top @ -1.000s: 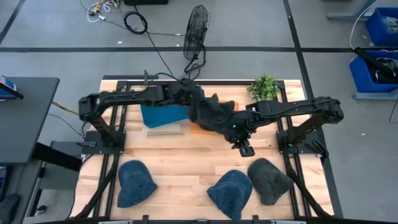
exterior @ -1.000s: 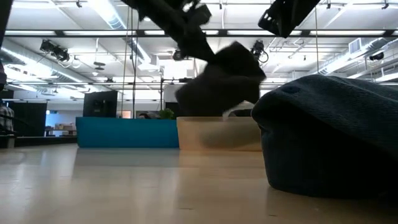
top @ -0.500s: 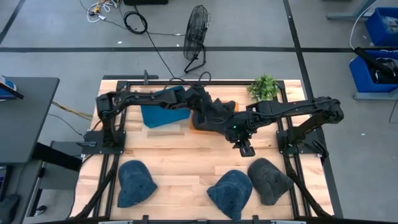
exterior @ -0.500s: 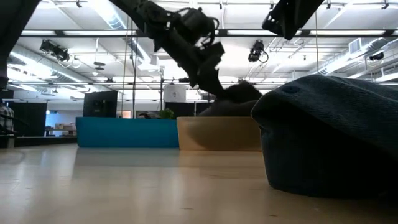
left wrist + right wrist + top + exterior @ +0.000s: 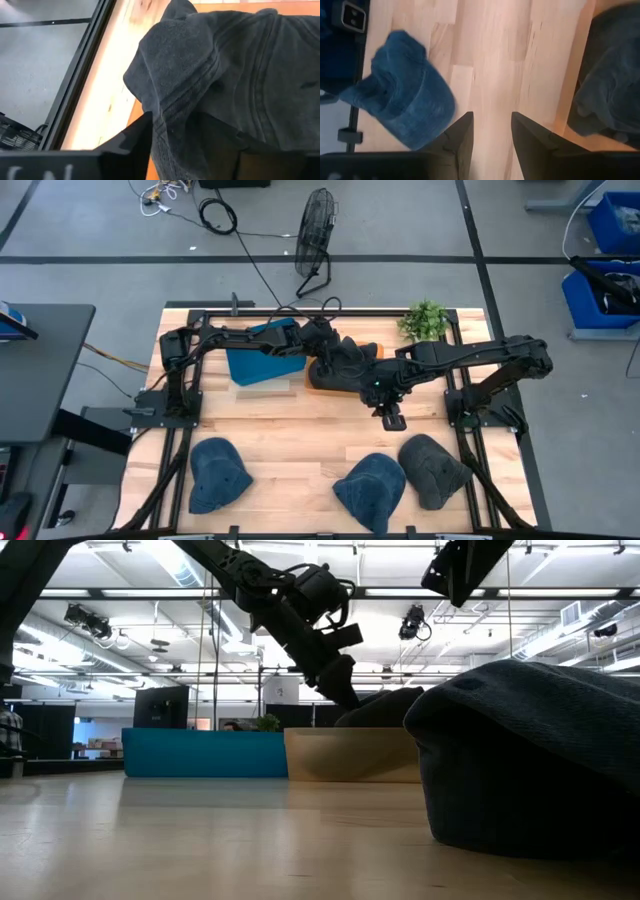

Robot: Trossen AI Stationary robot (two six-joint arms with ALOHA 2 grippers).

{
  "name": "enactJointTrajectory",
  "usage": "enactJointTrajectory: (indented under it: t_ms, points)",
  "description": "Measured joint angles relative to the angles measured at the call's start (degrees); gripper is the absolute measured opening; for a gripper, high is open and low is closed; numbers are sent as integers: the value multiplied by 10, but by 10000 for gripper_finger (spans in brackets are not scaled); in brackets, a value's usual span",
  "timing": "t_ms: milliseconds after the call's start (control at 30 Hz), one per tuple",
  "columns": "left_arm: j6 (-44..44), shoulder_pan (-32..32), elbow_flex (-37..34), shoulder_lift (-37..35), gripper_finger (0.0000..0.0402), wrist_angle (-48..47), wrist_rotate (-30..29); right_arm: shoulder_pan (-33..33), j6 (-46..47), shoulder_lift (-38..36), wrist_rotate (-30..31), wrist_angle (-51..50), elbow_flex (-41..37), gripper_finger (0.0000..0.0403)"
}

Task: Pick & Place hat
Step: Put the left black cap into the orange bin, then put the black cap into the orange bin

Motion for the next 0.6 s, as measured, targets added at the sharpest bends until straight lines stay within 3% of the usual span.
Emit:
enactJointTrajectory:
  t_ms: [267, 500, 600]
  points:
    - [-7, -6, 0, -108, 182, -65, 2, 0, 30, 0, 13, 26, 0, 135]
    - [-5, -9, 0, -248, 161, -180, 6, 6, 164, 0, -8, -94, 0, 135]
    - [-5, -10, 0, -290, 152, -220, 6, 30, 168, 0, -30, -151, 0, 135]
